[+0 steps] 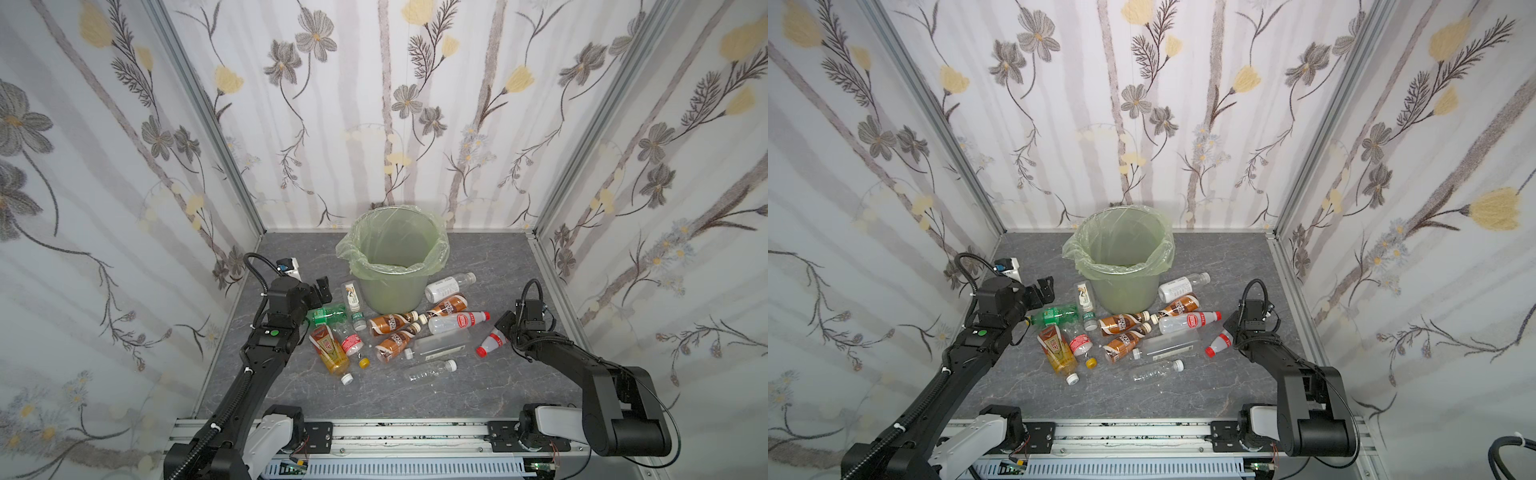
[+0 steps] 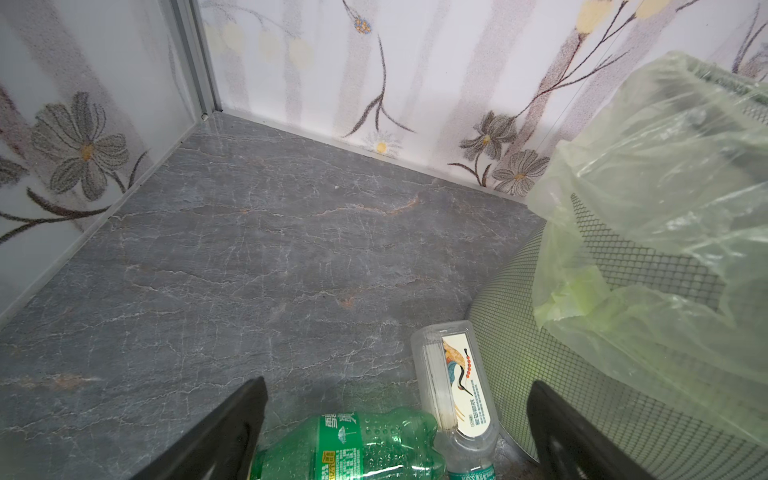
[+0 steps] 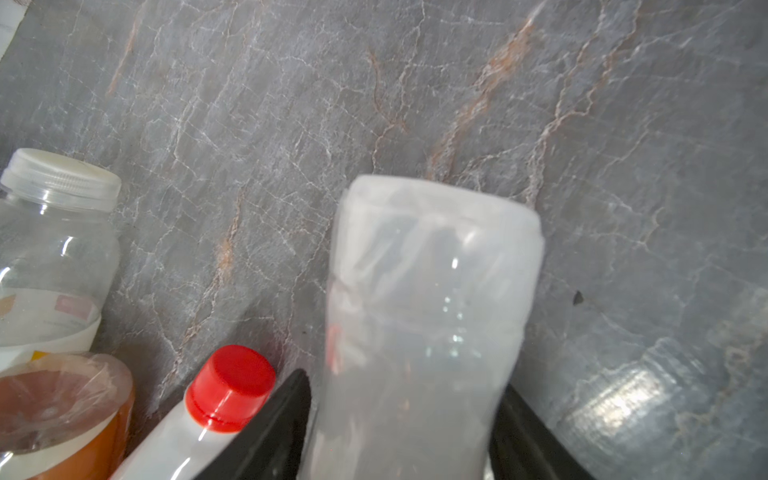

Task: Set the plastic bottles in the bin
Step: 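Lower the right gripper onto the clear red-labelled bottle and close it, then lift the clear bottle with the right gripper and carry it over the bin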

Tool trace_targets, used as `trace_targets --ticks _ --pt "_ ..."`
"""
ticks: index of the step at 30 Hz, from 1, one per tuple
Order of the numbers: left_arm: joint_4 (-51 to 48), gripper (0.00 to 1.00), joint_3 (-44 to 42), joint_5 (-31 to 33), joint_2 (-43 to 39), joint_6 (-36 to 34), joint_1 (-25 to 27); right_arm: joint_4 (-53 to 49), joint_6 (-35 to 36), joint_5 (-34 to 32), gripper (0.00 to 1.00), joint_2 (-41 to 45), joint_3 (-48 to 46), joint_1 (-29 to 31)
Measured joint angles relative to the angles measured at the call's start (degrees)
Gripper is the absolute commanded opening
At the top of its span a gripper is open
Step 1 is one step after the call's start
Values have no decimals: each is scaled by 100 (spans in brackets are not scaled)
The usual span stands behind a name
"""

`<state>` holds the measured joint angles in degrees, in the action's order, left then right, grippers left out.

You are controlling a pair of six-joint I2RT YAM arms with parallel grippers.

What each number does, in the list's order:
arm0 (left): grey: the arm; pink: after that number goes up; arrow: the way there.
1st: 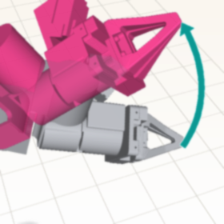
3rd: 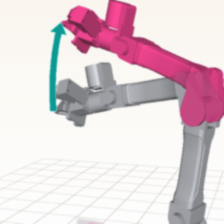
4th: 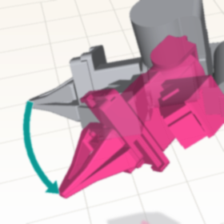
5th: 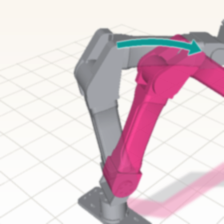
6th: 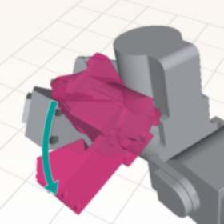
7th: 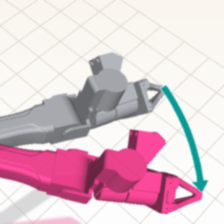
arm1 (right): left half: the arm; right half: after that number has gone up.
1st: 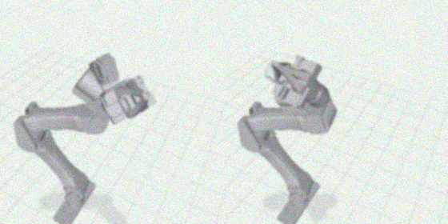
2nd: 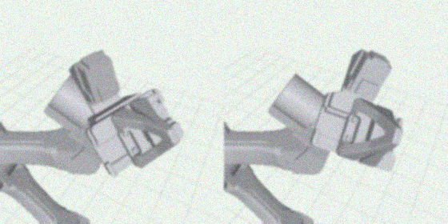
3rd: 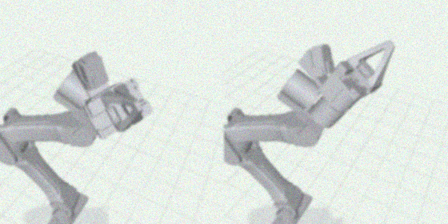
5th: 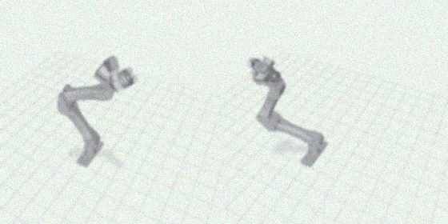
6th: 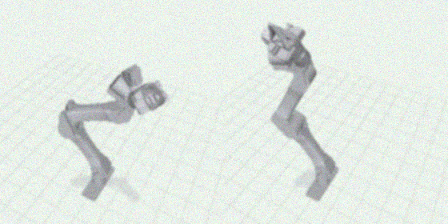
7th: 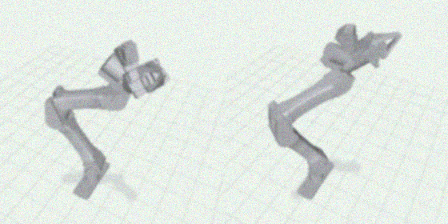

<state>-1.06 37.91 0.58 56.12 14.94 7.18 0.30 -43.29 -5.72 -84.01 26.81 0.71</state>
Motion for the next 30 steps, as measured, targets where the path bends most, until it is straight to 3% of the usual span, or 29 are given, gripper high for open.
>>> trace_targets --ticks 13,30 --pt "0 100 0 -146 11 -61 0 -13 90 87 62 -146 114 -31" --pt "-7 100 0 -166 -20 -59 -2 -35 190 72 46 -111 118 -35"
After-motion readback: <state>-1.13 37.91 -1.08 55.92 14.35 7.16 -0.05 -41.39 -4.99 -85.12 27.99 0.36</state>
